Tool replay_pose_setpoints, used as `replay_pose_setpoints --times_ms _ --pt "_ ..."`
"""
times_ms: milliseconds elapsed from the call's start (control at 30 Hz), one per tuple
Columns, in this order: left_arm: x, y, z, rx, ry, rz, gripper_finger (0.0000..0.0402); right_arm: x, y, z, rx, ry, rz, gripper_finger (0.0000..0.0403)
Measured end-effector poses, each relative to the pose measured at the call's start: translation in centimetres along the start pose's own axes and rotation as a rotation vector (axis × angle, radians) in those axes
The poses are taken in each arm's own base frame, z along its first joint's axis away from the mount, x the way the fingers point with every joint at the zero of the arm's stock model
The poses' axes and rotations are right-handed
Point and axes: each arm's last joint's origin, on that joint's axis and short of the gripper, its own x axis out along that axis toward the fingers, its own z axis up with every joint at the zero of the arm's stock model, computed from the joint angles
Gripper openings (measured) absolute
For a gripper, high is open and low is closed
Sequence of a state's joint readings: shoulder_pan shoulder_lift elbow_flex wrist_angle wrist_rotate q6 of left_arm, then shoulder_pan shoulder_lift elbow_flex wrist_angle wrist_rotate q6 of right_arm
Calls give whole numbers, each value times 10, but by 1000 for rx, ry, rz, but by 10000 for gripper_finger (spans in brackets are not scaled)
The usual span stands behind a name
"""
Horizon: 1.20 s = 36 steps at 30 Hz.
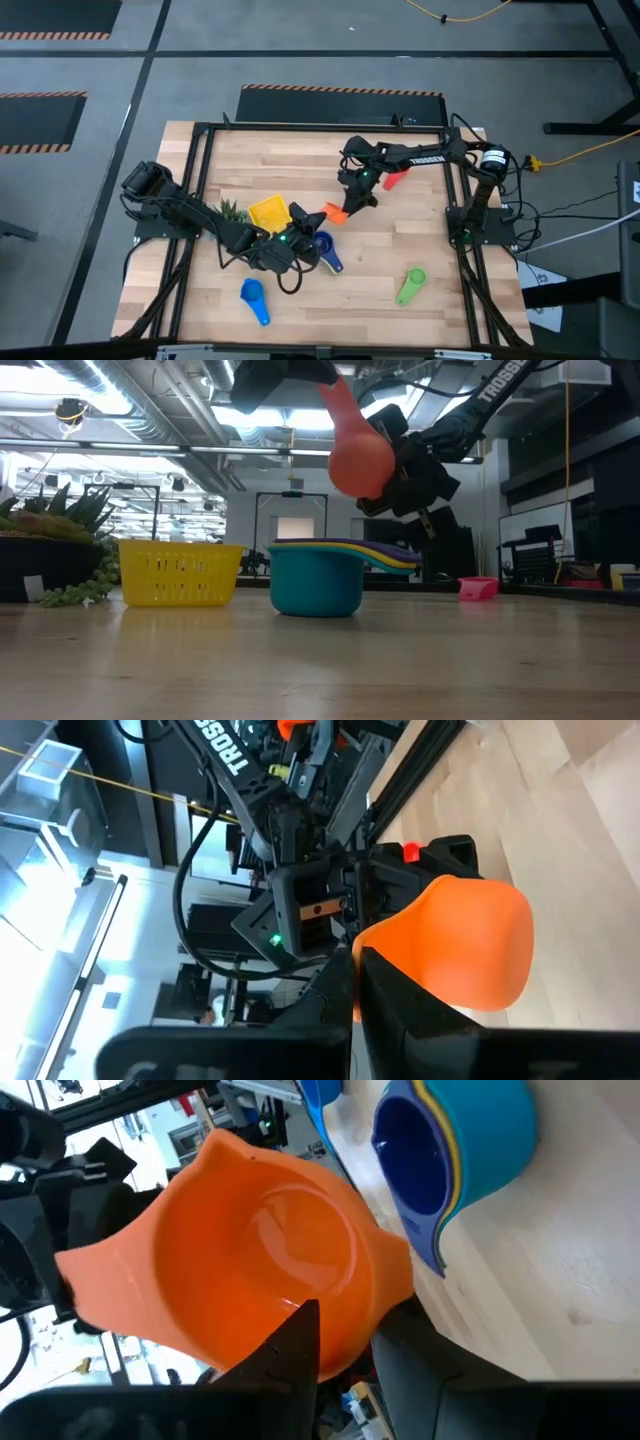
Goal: Nest measuring cups in basket
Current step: Stack the orange measuring cup on top of the dark blue measuring cup
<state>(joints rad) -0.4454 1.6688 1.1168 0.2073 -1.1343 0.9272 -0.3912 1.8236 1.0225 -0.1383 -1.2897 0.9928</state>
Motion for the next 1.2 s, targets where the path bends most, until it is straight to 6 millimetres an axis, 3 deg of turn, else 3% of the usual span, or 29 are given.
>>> replay_pose_setpoints --times_ms 567,967,1200 --pt "0 0 0 4 2 1 0 1 1 0 -23 3 5 95" --pt "0 0 0 12 -6 -7 1 1 1 1 -40 -27 -15 37" --pt "0 -1 1 11 -37 -31 9 1 0 2 -50 -48 -29 31"
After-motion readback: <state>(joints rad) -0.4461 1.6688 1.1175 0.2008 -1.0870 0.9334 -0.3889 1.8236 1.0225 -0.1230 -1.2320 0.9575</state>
